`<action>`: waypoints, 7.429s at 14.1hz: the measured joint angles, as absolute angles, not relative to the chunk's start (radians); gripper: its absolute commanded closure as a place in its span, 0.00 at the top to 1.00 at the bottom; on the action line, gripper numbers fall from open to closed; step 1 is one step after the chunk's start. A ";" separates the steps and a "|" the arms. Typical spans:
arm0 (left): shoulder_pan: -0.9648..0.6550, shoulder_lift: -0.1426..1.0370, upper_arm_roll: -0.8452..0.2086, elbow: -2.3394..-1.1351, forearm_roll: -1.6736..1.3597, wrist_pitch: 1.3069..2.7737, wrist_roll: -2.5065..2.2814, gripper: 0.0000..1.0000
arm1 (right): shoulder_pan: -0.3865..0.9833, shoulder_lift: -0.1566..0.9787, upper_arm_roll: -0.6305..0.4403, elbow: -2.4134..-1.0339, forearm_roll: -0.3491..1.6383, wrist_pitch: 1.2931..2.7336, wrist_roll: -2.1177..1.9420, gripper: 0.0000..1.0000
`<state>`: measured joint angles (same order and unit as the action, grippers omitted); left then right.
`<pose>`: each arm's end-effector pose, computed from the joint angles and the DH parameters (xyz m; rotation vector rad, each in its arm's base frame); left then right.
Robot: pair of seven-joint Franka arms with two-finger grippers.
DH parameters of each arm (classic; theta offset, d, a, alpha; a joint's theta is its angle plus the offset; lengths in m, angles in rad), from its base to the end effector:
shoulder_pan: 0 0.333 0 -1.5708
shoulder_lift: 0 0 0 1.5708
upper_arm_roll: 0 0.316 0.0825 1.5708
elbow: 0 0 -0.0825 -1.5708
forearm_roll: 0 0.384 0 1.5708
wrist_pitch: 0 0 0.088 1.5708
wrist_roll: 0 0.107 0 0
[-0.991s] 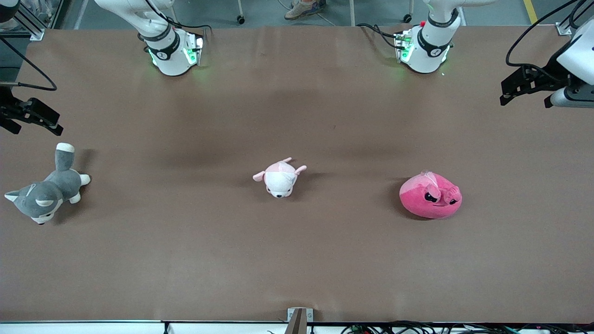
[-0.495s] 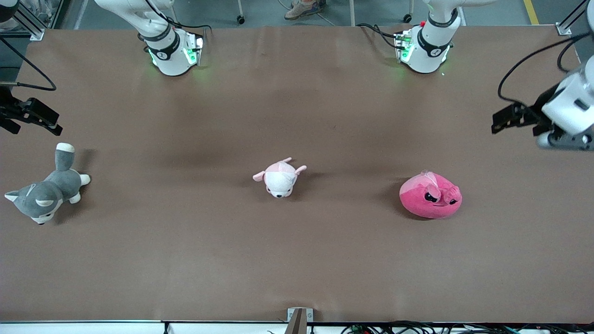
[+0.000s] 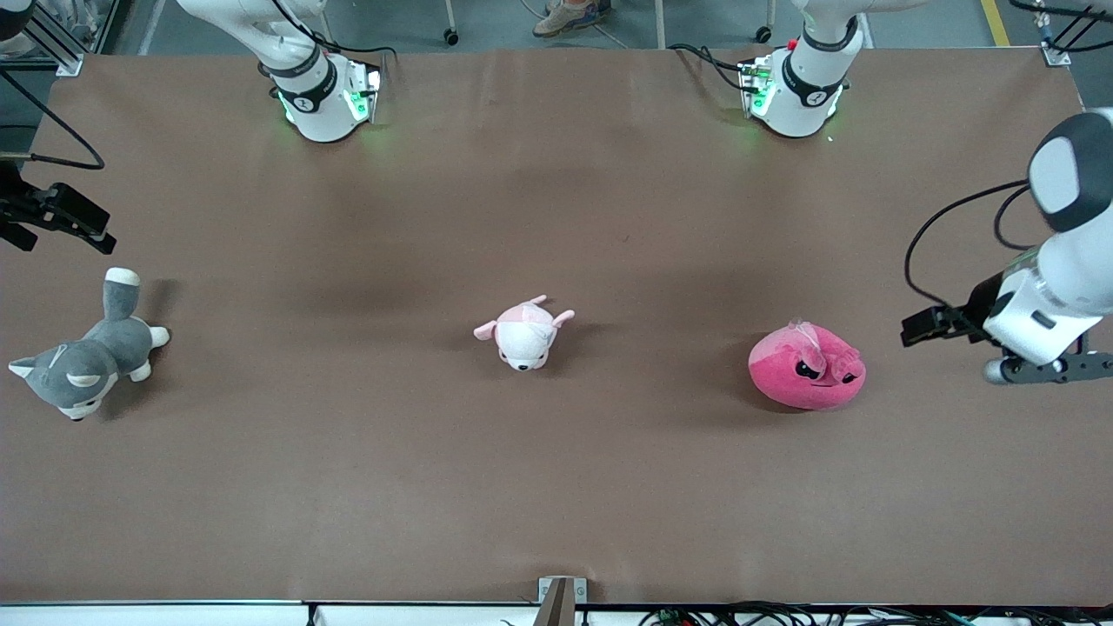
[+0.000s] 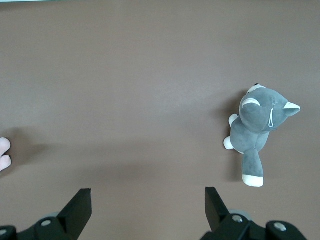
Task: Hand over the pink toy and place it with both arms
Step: 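Move the left gripper down toward the large pink plush toy, then close the left gripper on the pink plush toy's ear, then lift the pink toy with the left gripper while the right gripper approaches, then grasp the pink toy's ear with the right gripper beside the left gripper, then open the left gripper and carry the pink toy away with the right gripper, then lower the pink toy near the grey cat while the left gripper withdraws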
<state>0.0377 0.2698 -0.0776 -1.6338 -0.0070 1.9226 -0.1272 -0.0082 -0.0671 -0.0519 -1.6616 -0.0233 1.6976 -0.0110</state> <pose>0.6432 -0.0217 0.4633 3.1094 0.1441 0.0272 0.5444 -0.0359 0.6298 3.1132 -0.0738 0.1593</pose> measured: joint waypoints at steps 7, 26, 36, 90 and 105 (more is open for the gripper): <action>0.026 0.347 -0.086 -1.691 -0.028 2.044 -0.218 0.90 | -0.008 -0.065 -0.051 -1.661 -0.023 1.697 -0.011 1.00; 0.025 0.320 -0.154 -1.761 -0.076 2.104 -0.218 0.01 | -0.007 -0.054 -0.051 -1.661 -0.023 1.697 -0.011 1.00; 0.020 0.282 -0.357 -1.580 -0.184 1.986 -0.220 0.03 | -0.001 -0.053 -0.049 -1.661 0.011 1.651 -0.010 1.00; -0.391 0.346 -0.428 -1.389 -0.231 1.970 -1.149 0.02 | 0.497 0.231 -0.045 -1.657 0.805 1.833 0.142 0.04; -0.294 0.332 -0.411 -1.364 -0.132 1.875 -1.066 1.00 | 0.341 0.128 -0.107 -1.574 0.617 1.575 0.084 0.02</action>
